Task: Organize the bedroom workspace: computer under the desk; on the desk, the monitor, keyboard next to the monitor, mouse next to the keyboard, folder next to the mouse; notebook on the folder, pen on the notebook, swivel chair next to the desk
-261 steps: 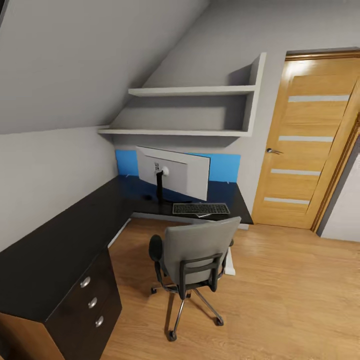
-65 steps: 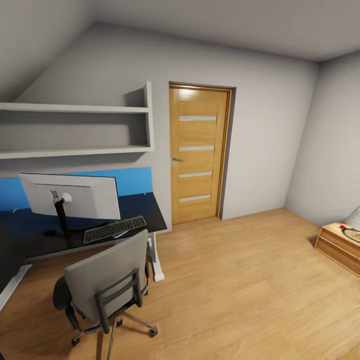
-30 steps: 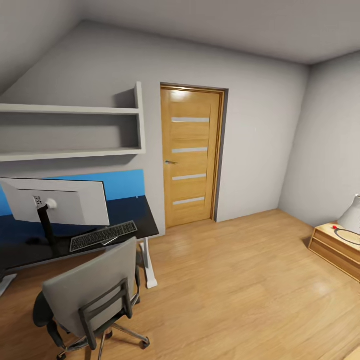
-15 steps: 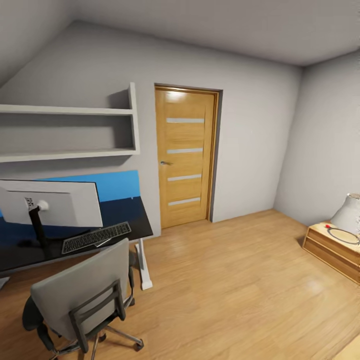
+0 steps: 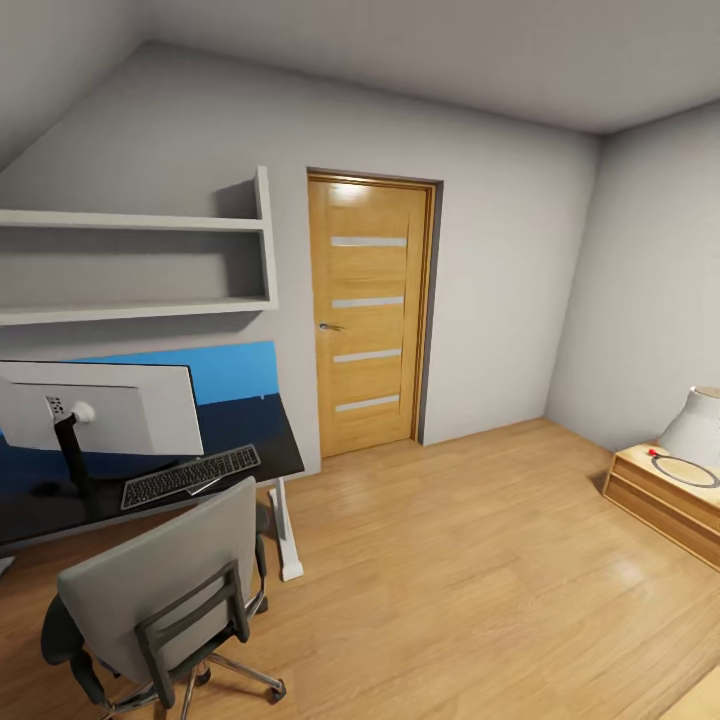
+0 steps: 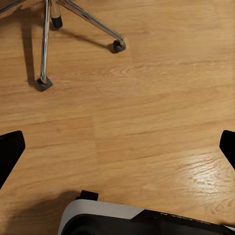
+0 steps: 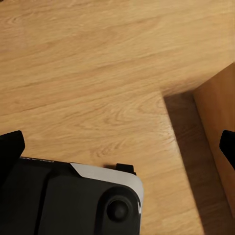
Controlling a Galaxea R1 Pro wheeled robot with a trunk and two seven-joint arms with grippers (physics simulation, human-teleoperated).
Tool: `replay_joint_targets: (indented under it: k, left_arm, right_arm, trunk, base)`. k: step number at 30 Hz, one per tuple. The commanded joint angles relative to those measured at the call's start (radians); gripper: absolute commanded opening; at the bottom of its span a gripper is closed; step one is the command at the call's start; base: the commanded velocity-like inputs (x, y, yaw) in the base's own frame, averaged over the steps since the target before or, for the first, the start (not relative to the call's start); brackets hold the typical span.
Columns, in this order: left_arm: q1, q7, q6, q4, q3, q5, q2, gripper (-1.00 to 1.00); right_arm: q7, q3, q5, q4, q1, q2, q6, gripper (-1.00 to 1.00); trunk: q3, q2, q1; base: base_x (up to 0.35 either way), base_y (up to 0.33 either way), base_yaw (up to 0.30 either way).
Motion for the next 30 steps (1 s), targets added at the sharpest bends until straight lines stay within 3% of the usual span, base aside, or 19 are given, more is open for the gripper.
replay_joint_targets:
  k: [1,16,21,25,30]
  left_arm:
    - [0.000,0.000,-0.003,0.001,0.000,0.003,0.000,1.00]
    - [0.000,0.000,-0.012,0.001,-0.005,0.002,0.000,1.00]
    - [0.000,0.000,-0.030,-0.003,-0.008,-0.002,-0.006,1.00]
    - [0.000,0.007,-0.027,-0.030,-0.013,-0.007,-0.031,1.00]
    - [0.000,0.033,0.002,-0.096,-0.016,-0.051,-0.059,1.00]
  right_arm:
    - [0.000,-0.001,0.005,0.000,0.000,0.000,-0.003,1.00]
    - [0.000,-0.001,0.005,-0.009,0.000,0.005,-0.003,1.00]
    - [-0.003,-0.003,0.002,-0.084,0.000,0.008,-0.001,1.00]
    - [-0.011,-0.003,-0.001,-0.184,0.000,0.025,0.004,1.00]
    - [-0.076,-0.002,-0.001,-0.273,-0.001,0.069,0.056,1.00]
  trunk:
    - [0.000,-0.001,0.000]
    - [0.000,-0.001,0.000]
    - [0.000,-0.001,0.000]
    - [0.000,-0.001,0.000]
    - [0.000,-0.001,0.000]
  base:
    - [0.000,0.000,0.000]
    - [0.000,0.000,0.000]
    - [0.000,0.000,0.000]
    - [0.000,0.000,0.000]
    - [0.000,0.000,0.000]
